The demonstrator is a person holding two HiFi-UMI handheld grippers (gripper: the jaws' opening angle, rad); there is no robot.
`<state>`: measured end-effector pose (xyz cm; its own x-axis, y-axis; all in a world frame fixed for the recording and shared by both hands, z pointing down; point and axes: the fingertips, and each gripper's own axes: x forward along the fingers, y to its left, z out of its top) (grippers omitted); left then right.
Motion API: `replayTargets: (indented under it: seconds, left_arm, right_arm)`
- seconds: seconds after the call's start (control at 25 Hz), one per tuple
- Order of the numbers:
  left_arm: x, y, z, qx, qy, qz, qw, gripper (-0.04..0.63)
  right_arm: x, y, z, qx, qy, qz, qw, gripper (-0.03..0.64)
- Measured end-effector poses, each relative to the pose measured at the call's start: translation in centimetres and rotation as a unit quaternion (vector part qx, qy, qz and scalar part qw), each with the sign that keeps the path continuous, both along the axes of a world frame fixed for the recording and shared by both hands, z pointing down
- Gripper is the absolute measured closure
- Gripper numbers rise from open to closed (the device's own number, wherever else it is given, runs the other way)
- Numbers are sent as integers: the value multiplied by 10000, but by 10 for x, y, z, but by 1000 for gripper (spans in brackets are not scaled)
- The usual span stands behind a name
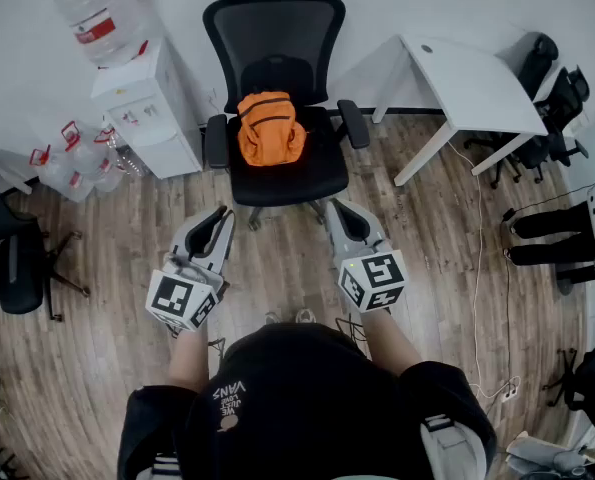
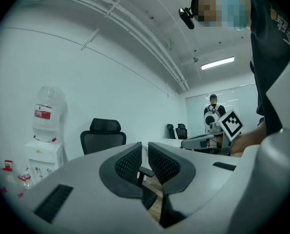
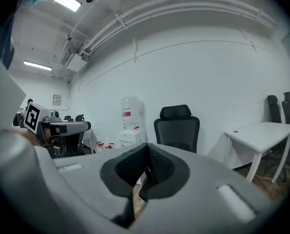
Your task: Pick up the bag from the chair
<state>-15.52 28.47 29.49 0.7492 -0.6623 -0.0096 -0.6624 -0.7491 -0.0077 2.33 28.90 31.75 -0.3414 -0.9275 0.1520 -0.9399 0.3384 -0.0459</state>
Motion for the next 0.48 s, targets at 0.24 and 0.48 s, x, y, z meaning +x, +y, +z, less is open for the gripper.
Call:
replayTargets:
  seconds: [0.24, 0.48]
  left_arm:
    - [-10, 3, 7, -100, -67, 72, 9999, 557]
    - [-16, -3, 15, -122, -70, 133, 9998, 557]
  right_arm:
    - [-5, 6, -5, 193, -212, 157, 9995, 618]
    - [-9, 4, -6, 223, -380, 246, 9987, 511]
